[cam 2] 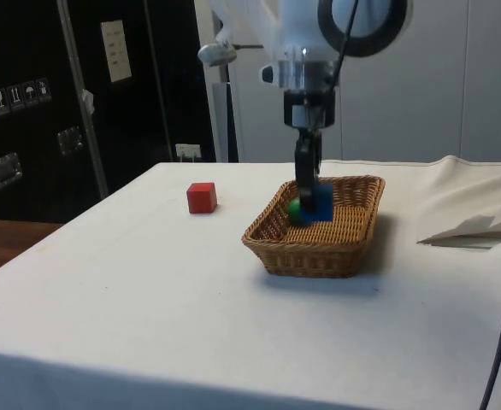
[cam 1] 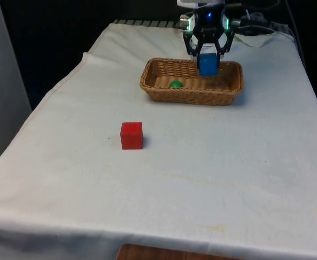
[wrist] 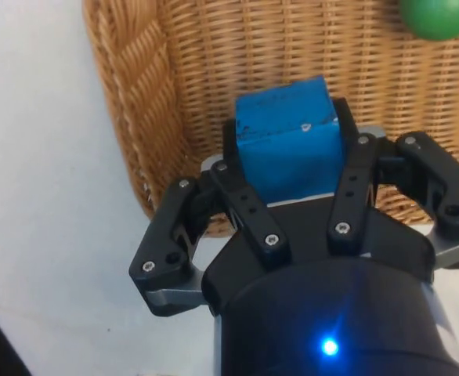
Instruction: Place all non-red objects into the basket.
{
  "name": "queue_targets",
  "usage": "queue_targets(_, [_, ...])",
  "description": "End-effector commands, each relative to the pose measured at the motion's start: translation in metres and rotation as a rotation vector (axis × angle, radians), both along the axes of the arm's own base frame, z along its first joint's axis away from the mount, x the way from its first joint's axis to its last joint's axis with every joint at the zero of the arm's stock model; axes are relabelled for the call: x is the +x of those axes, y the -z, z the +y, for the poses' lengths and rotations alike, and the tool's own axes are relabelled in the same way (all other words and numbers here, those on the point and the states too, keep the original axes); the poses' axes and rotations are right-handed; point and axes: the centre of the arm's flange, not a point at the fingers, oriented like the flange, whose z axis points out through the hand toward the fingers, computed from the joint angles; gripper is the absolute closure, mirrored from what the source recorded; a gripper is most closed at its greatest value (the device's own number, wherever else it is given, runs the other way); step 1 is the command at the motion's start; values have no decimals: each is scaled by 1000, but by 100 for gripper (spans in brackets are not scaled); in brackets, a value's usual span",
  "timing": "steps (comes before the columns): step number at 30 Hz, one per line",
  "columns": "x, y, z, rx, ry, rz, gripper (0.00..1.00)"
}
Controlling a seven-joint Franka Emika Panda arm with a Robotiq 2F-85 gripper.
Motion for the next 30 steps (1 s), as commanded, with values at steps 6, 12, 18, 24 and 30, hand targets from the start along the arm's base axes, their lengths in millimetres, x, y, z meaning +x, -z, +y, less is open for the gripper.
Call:
queue_targets(6, [-4, 22, 1, -13, 3, -12, 99])
queue_targets(12, [-4, 29, 1, -16, 8, -10, 99])
queue_targets(18, [-4, 30, 1, -16, 10, -5, 83])
queue_targets(24, [-4, 30, 1, -16, 11, -3, 15])
queue_targets(30, [-4, 30, 1, -16, 11, -2, 0])
